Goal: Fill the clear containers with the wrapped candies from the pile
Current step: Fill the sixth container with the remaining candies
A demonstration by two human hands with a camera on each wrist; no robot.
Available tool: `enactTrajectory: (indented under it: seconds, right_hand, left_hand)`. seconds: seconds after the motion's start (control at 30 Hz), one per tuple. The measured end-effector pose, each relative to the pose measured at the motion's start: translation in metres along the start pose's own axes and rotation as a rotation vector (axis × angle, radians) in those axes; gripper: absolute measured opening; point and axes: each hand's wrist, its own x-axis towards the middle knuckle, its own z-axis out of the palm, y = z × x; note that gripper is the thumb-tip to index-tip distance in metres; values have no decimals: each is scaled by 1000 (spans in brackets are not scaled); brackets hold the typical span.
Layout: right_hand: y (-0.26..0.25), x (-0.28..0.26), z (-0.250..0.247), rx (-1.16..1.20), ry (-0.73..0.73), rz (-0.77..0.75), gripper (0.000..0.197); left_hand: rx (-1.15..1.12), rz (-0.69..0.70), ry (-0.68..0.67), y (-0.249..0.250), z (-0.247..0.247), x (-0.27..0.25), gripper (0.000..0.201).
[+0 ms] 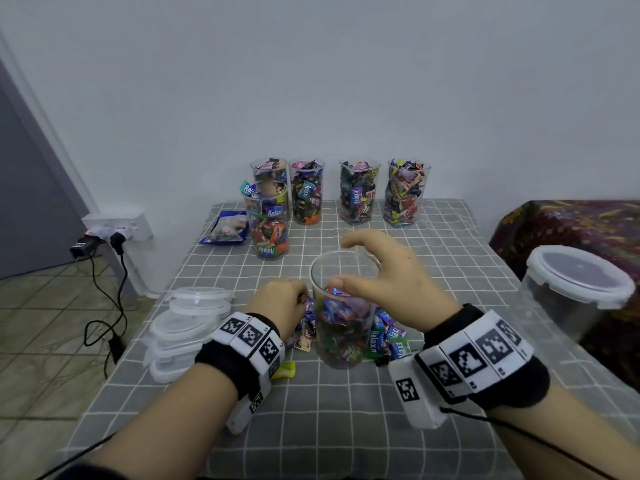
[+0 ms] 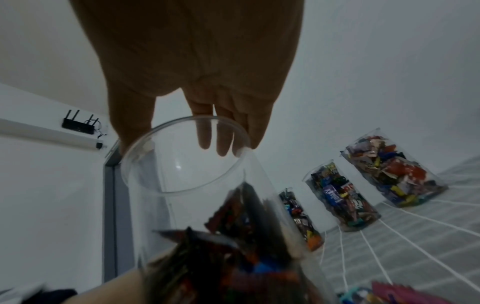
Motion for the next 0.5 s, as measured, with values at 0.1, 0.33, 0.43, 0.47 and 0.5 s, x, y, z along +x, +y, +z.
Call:
enactTrajectory:
  seconds: [0.1, 0.33, 0.43, 0.47, 0.5]
  right_hand:
    - [6, -6, 1, 149, -125, 163, 88]
    - [15, -15, 11, 369, -114, 266, 108]
    - [16, -17, 14, 402, -92, 275, 106]
    - [17, -17, 14, 417, -92, 277, 104]
    - [17, -17, 14, 429, -93, 278, 100]
  left_hand:
    - [-14, -11, -9, 0, -1, 0, 17]
    - [-13, -24, 28, 1, -4, -2, 23]
    - [-46, -29, 44, 1, -6, -4, 23]
    - [-65, -36, 58, 1, -8, -5, 21]
    - [-93, -52, 67, -1, -11, -7, 19]
